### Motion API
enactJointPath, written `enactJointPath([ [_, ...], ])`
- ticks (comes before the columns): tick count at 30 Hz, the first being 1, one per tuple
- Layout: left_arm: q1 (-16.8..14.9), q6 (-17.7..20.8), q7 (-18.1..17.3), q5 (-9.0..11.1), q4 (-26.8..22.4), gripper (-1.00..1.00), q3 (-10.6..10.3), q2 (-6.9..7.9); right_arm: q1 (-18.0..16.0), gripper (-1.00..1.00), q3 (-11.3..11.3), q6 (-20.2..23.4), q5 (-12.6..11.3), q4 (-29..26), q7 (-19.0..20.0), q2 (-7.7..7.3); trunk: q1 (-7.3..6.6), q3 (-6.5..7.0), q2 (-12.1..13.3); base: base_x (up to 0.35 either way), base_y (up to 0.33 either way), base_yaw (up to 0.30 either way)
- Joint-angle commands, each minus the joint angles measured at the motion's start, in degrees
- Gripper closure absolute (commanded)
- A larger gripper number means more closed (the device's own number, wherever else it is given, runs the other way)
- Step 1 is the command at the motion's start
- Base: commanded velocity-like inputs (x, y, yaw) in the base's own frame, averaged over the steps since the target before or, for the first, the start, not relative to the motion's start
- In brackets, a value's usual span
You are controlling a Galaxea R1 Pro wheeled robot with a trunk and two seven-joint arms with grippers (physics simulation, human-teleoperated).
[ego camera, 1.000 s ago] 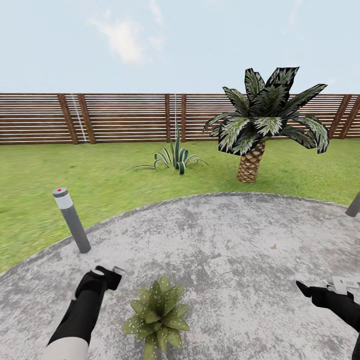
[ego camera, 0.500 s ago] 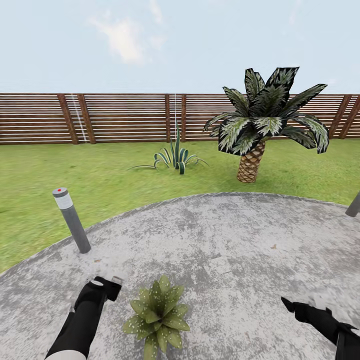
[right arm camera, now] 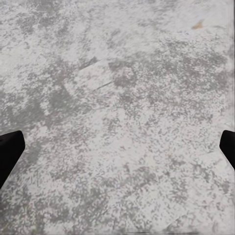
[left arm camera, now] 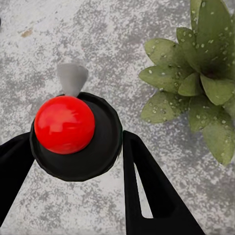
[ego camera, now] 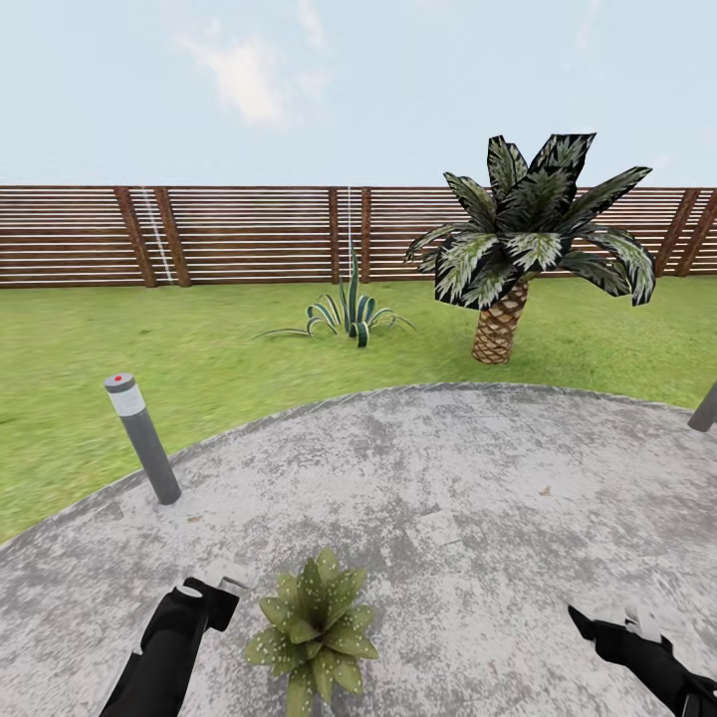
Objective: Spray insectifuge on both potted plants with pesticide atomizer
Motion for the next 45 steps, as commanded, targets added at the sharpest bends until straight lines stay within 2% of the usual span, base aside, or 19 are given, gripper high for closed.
enactJointPath([
  [1, -0.04, 0.02, -0.59, -0.6, -0.11, 1.0, 0.19, -0.07, -0.09, -1.0, -0.36, 0.32, 0.14, -0.11, 0.38, 0.04, 0.23, -0.24, -0.45, 0.0, 0.0, 0.0],
  [12, -0.02, 0.02, -0.66, -0.58, -0.13, 1.0, 0.26, -0.07, -0.09, -1.0, -0.64, 0.29, 0.24, -0.05, 0.38, 0.02, 2.64, -2.19, -4.86, 0.0, 0.0, 0.0],
  [28, -0.02, 0.02, -0.68, -0.58, -0.13, 1.0, 0.36, -0.07, -0.09, -1.0, -0.65, 0.29, 0.16, -0.09, 0.38, -0.05, 6.16, -3.72, -11.28, 0.0, 0.0, -0.004],
  [34, -0.02, 0.02, -0.68, -0.58, -0.13, 1.0, 0.36, -0.07, -0.09, -1.0, -0.65, 0.29, 0.15, -0.09, 0.46, -0.05, 7.47, -4.68, -13.69, 0.0, 0.0, -0.014],
  [45, 0.47, -0.05, -0.66, -0.58, -0.13, 1.0, 0.36, -0.07, -0.09, -1.0, -0.65, 0.29, 0.15, -0.09, 0.47, -0.05, 7.47, -4.67, -13.69, -0.084, 0.0, 0.0],
])
